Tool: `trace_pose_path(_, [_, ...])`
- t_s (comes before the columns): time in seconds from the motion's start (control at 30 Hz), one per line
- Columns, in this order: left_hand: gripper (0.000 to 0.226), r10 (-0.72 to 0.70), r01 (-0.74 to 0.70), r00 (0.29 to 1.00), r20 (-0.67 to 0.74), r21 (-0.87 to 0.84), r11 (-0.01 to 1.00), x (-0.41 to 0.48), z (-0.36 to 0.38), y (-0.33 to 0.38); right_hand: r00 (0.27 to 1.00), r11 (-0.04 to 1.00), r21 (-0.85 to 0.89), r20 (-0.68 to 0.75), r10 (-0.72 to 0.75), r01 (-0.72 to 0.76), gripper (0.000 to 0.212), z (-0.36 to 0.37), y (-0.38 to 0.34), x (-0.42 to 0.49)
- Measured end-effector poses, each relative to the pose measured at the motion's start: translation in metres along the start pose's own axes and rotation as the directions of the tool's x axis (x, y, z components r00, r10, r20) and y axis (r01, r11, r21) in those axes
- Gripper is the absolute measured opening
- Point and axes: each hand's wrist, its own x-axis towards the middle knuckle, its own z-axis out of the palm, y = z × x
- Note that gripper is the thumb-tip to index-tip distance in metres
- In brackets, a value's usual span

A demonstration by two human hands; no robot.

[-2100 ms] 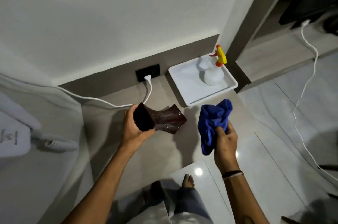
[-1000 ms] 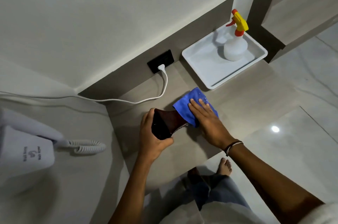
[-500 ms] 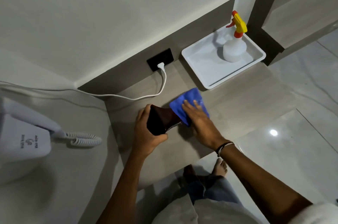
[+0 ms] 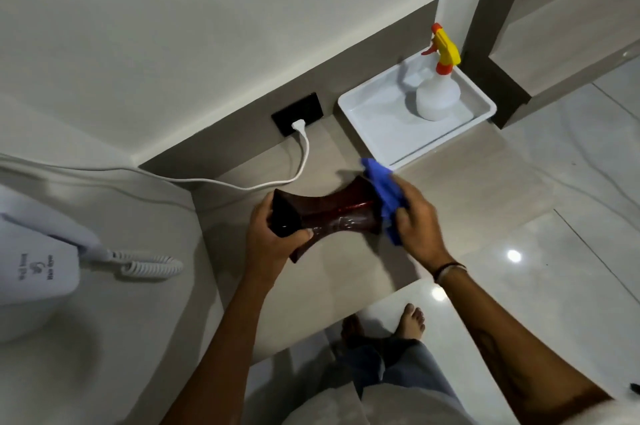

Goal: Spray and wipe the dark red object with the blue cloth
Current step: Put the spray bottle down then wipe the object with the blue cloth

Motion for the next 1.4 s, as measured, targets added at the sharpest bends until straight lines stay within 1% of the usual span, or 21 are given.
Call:
trace_pose_path(0.07, [0.084, -0.111, 0.108, 0.994, -0.020, -0.131, 0.985, 0.012, 0.003, 0.001, 0.990, 0.988, 0.120, -0.092, 0.108, -0.097, 0.061, -0.014, 0.002, 0.000])
trace_pose_path(0.1, [0.080, -0.150, 0.145, 0.989, -0.012, -0.181, 0.973, 0.017, 0.006, 0.000, 0.981, 0.975, 0.177, -0.120, 0.154, -0.132, 0.060, -0.019, 0.004, -0.001])
trace_pose_path(0.17, [0.083, -0.204, 0.203, 0.979, 0.021, -0.256, 0.945, 0.024, 0.010, -0.003, 0.961, 0.941, 0.277, -0.141, 0.239, -0.193, 0.061, -0.026, 0.004, -0.004])
trace_pose_path(0.23, [0.078, -0.227, 0.229, 0.973, 0.043, -0.305, 0.924, 0.029, 0.015, -0.011, 0.955, 0.921, 0.324, -0.130, 0.268, -0.215, 0.062, -0.027, 0.006, -0.006])
trace_pose_path(0.3, [0.054, -0.222, 0.234, 0.972, 0.075, -0.332, 0.914, 0.035, 0.019, -0.017, 0.957, 0.917, 0.330, -0.106, 0.271, -0.223, 0.064, -0.024, 0.006, -0.004])
trace_pose_path(0.33, [0.047, -0.228, 0.245, 0.969, 0.090, -0.334, 0.910, 0.035, 0.020, -0.017, 0.958, 0.919, 0.318, -0.089, 0.274, -0.233, 0.065, -0.021, 0.004, -0.002])
trace_pose_path(0.37, [0.046, -0.232, 0.253, 0.967, 0.102, -0.328, 0.910, 0.036, 0.021, -0.018, 0.960, 0.921, 0.312, -0.073, 0.269, -0.234, 0.066, -0.017, 0.002, 0.000])
trace_pose_path(0.5, [0.072, -0.147, 0.187, 0.977, 0.158, -0.280, 0.942, 0.038, 0.017, -0.021, 0.969, 0.924, 0.312, -0.037, 0.244, -0.220, 0.064, -0.003, -0.007, 0.007])
trace_pose_path(0.63, [0.127, -0.060, 0.080, 0.979, 0.192, -0.095, 0.992, 0.036, 0.008, -0.035, 0.972, 0.938, 0.281, -0.064, 0.228, -0.201, 0.064, 0.002, -0.005, 0.003])
trace_pose_path(0.67, [0.133, -0.053, 0.067, 0.978, 0.199, -0.065, 0.996, 0.036, 0.007, -0.037, 0.971, 0.946, 0.263, -0.092, 0.221, -0.191, 0.065, 0.003, -0.006, 0.000])
trace_pose_path(0.73, [0.132, -0.045, 0.051, 0.981, 0.190, -0.030, 0.998, 0.036, 0.006, -0.040, 0.970, 0.962, 0.225, -0.151, 0.191, -0.155, 0.066, 0.009, -0.009, -0.006])
trace_pose_path(0.83, [0.114, 0.012, -0.011, 0.987, 0.158, -0.007, 1.000, 0.033, 0.006, -0.043, 0.977, 0.985, 0.167, -0.201, 0.078, -0.044, 0.068, 0.020, -0.016, -0.020])
trace_pose_path(0.9, [0.105, 0.071, -0.078, 0.989, 0.130, 0.044, 0.996, 0.031, 0.007, -0.049, 0.985, 0.992, 0.115, -0.172, -0.025, 0.045, 0.071, 0.030, -0.022, -0.024])
trace_pose_path(0.93, [0.105, 0.098, -0.105, 0.989, 0.114, 0.059, 0.993, 0.030, 0.008, -0.052, 0.989, 0.992, 0.083, -0.119, -0.086, 0.096, 0.074, 0.037, -0.028, -0.024])
trace_pose_path(1.0, [0.106, 0.137, -0.144, 0.987, 0.087, 0.078, 0.986, 0.029, 0.011, -0.055, 0.975, 0.983, 0.043, 0.128, -0.183, 0.179, 0.082, 0.052, -0.040, -0.025])
trace_pose_path(1.07, [0.103, 0.176, -0.179, 0.983, 0.051, 0.055, 0.982, 0.027, 0.012, -0.056, 0.883, 0.952, -0.072, 0.399, -0.246, 0.297, 0.088, 0.076, -0.049, -0.027])
trace_pose_path(1.13, [0.099, 0.224, -0.224, 0.975, 0.011, 0.062, 0.973, 0.028, 0.012, -0.061, 0.834, 0.860, -0.262, 0.475, -0.279, 0.437, 0.087, 0.099, -0.047, -0.031])
trace_pose_path(1.2, [0.100, 0.262, -0.261, 0.965, 0.004, 0.082, 0.962, 0.028, 0.008, -0.068, 0.847, 0.784, -0.395, 0.443, -0.294, 0.479, 0.078, 0.106, -0.037, -0.030])
trace_pose_path(1.27, [0.096, 0.307, -0.305, 0.952, 0.007, 0.129, 0.944, 0.027, 0.005, -0.076, 0.874, 0.730, -0.502, 0.393, -0.286, 0.465, 0.075, 0.097, -0.019, -0.024])
trace_pose_path(1.33, [0.092, 0.304, -0.302, 0.953, 0.003, 0.122, 0.946, 0.025, 0.006, -0.079, 0.909, 0.667, -0.622, 0.339, -0.241, 0.409, 0.077, 0.080, -0.003, -0.016])
trace_pose_path(1.4, [0.093, 0.289, -0.287, 0.957, -0.005, 0.102, 0.953, 0.025, 0.006, -0.078, 0.941, 0.653, -0.678, 0.260, -0.218, 0.338, 0.078, 0.074, 0.002, -0.009])
